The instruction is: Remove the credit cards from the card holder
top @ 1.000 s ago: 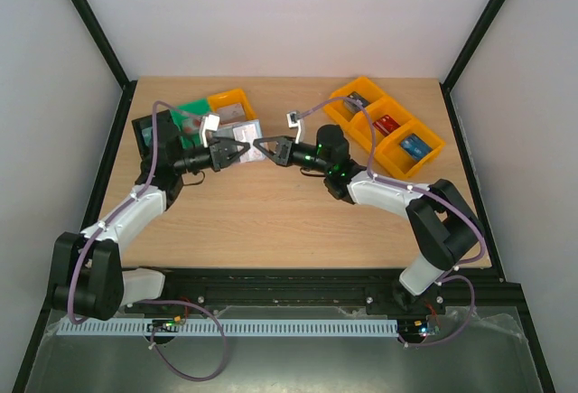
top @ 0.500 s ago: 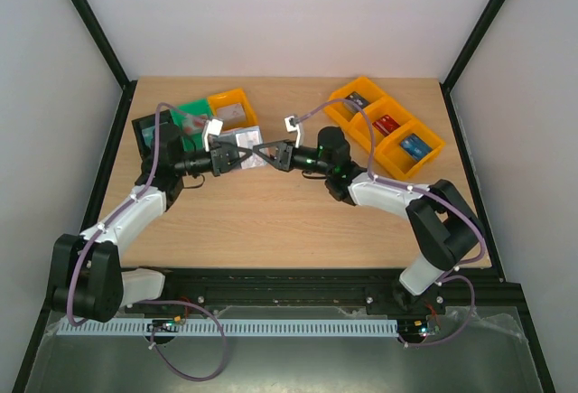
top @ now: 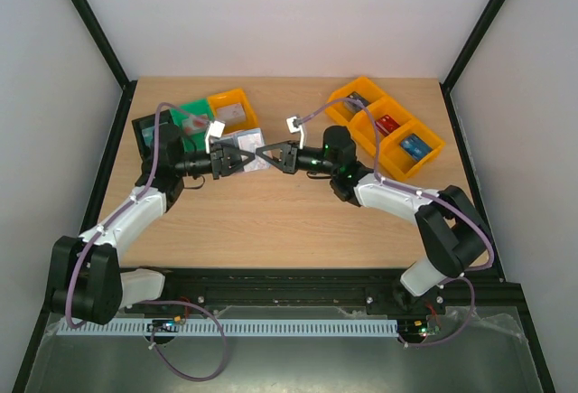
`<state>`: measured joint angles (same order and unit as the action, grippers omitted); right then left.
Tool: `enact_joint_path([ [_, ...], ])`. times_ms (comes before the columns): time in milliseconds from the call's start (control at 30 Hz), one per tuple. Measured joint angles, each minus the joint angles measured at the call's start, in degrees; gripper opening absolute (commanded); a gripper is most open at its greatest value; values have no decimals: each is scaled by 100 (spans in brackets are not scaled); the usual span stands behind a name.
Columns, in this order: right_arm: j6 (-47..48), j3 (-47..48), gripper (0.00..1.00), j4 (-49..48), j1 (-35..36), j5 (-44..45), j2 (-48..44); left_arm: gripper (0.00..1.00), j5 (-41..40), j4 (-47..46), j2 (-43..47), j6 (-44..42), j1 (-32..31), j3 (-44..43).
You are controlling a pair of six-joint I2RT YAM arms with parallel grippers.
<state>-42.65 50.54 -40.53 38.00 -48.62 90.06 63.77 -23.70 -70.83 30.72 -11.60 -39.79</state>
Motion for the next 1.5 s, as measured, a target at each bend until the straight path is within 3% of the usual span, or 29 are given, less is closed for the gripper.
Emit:
enact_joint_path([
  [333,216,0,2,219,-37,-61,-127,12,151,-76,24,70,42,50],
  [667,332,2,2,352,-44,-92,-190,19,271,-76,31,48,42,52],
  [1300,516,0,2,680,-234,-192,-328,16,101,59,31,-72,221,55],
  [1500,518,0,2,734,-243,-205,-341,21,35,55,31,-90,162,55],
])
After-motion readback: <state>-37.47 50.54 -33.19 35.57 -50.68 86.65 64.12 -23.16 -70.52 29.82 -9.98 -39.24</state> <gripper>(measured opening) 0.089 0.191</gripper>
